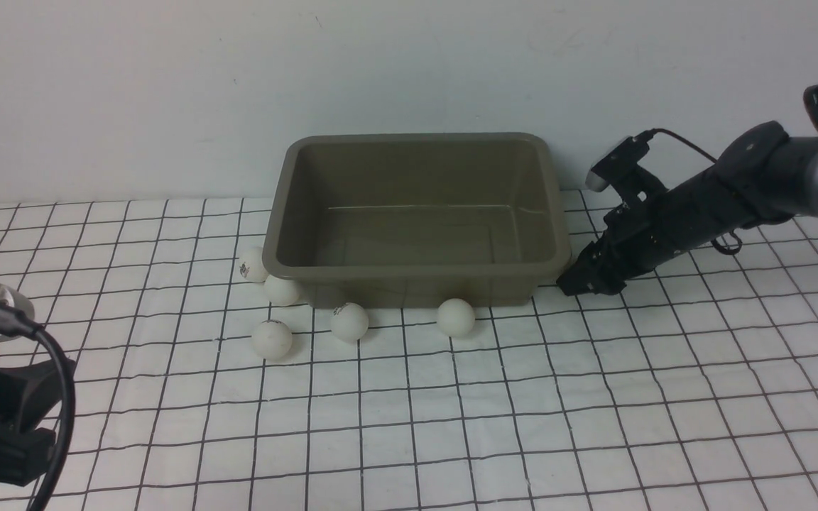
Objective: Put the table tennis balls into the box on the white checkered tablecloth.
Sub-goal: 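Reach for and grasp a ping pong ball on the table, then release the ping pong ball into the bin and lift the gripper away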
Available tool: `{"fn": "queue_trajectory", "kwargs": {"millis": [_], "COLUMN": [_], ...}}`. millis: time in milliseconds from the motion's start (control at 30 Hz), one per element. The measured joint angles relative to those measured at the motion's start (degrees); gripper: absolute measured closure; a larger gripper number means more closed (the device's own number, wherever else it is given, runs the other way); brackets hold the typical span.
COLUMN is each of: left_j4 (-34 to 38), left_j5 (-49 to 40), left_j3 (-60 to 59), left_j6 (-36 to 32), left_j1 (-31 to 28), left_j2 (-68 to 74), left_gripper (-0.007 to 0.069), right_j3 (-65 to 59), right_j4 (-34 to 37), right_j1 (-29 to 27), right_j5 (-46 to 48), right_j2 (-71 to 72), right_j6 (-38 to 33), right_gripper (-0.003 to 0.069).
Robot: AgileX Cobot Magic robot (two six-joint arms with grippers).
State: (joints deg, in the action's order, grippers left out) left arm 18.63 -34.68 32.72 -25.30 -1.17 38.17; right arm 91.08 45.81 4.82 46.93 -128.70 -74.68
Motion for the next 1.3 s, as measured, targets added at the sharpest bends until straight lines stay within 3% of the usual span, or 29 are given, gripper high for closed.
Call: {"fn": "queue_trajectory", "kwargs": {"millis": [233,500,600,933,1000,1167,1300], "left_j4": [0.0,0.0,0.06,0.06,0.06,0.06,0.06], "left_j5": [0.0,-0.05,-0.05,-0.26,-1.02,-1.32,-1.32], "left_j3": [0.0,0.0,0.0,0.0,0.0,0.0,0.0], "left_j6": [0.0,0.0,0.0,0.0,0.0,0.0,0.0], "left_j1": [0.0,0.0,0.0,0.0,0.0,0.0,0.0], "left_j2": [0.0,0.0,0.0,0.0,0.0,0.0,0.0], "left_gripper": [0.023,0.023,0.023,0.023,0.023,0.023,0.023], "right_j3": [0.0,0.43,2.88,5.66,5.66,5.66,5.66], "right_j4": [-3.67,8.75,12.8,11.09,11.5,14.03,17.37], "right_j1": [-4.13,-5.87,-2.1,4.74,4.74,4.59,2.69], "right_j5": [3.03,10.3,13.17,7.92,7.31,5.62,4.0], "right_j2": [3.82,8.47,8.41,6.73,6.5,6.34,7.42], "right_j6": [0.74,-1.18,-2.21,-2.97,-3.02,-4.58,-8.49], "right_gripper": [0.0295,0.0295,0.0295,0.0295,0.0274,0.0113,0.0092]}}
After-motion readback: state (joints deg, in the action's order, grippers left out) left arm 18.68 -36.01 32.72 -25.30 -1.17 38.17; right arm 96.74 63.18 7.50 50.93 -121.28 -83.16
